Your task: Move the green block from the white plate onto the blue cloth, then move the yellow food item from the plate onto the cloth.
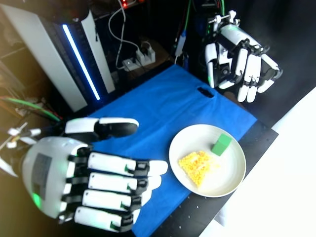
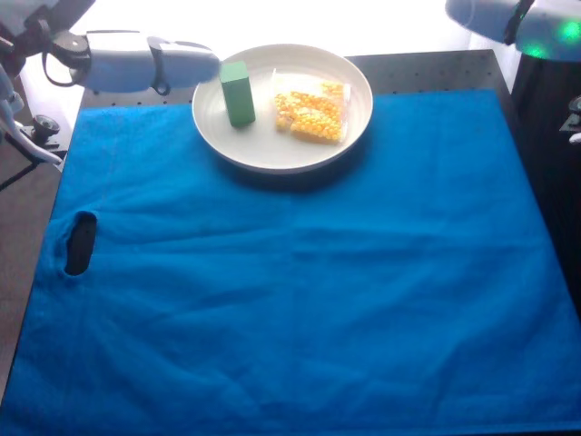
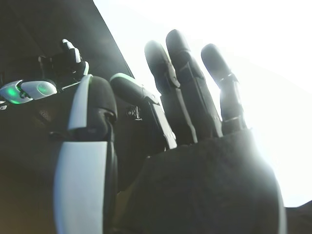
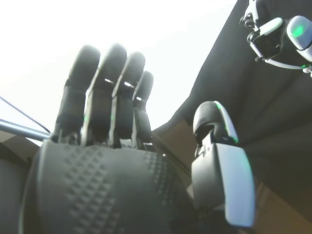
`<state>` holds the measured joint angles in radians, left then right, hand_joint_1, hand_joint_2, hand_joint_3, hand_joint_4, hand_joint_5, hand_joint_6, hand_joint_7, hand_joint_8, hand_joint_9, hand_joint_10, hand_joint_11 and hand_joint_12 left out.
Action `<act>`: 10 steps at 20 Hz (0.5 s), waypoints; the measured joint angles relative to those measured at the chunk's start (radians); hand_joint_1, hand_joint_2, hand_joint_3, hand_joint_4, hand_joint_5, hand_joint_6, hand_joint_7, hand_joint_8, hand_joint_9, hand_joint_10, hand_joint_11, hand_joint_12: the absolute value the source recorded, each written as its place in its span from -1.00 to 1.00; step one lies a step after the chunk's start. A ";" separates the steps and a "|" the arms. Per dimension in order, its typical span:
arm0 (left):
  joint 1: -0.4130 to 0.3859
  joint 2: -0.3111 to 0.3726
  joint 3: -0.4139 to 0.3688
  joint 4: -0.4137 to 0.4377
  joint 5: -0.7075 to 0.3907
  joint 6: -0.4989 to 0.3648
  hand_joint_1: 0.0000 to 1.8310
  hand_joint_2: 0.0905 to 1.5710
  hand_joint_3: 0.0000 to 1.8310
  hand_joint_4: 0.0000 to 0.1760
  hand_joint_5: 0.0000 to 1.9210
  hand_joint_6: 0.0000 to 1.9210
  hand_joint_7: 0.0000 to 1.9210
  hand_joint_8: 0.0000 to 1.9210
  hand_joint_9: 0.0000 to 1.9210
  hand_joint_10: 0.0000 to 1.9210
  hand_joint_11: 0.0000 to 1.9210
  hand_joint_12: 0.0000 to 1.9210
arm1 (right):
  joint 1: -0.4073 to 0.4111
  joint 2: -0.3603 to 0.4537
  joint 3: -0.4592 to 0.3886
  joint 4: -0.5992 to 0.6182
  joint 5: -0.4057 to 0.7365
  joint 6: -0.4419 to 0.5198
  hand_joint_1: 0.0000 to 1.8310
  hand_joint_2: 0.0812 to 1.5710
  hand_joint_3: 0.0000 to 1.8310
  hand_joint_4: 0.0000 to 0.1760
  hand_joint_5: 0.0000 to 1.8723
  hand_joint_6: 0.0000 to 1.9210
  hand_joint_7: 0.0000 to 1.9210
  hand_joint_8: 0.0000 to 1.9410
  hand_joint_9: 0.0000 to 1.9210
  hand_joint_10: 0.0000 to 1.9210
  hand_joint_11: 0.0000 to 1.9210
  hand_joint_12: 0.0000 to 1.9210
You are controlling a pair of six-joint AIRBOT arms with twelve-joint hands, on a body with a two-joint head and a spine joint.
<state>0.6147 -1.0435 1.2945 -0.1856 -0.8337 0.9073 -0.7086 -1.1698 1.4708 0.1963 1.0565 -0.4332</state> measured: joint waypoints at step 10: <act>-0.115 -0.041 0.094 0.169 0.154 -0.100 -0.09 0.08 -1.00 -1.00 -0.48 -1.00 -0.40 -0.99 -0.49 -0.99 -0.71 -0.48 | 0.007 -0.001 0.000 0.000 0.001 0.000 -0.25 0.15 -1.00 -1.00 -0.67 -1.00 -0.59 -1.00 -0.67 -0.99 -1.00 -0.07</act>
<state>0.4995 -1.0843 1.3884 -0.0162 -0.6792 0.8074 -0.7017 -1.1706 1.4708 0.1963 1.0576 -0.4332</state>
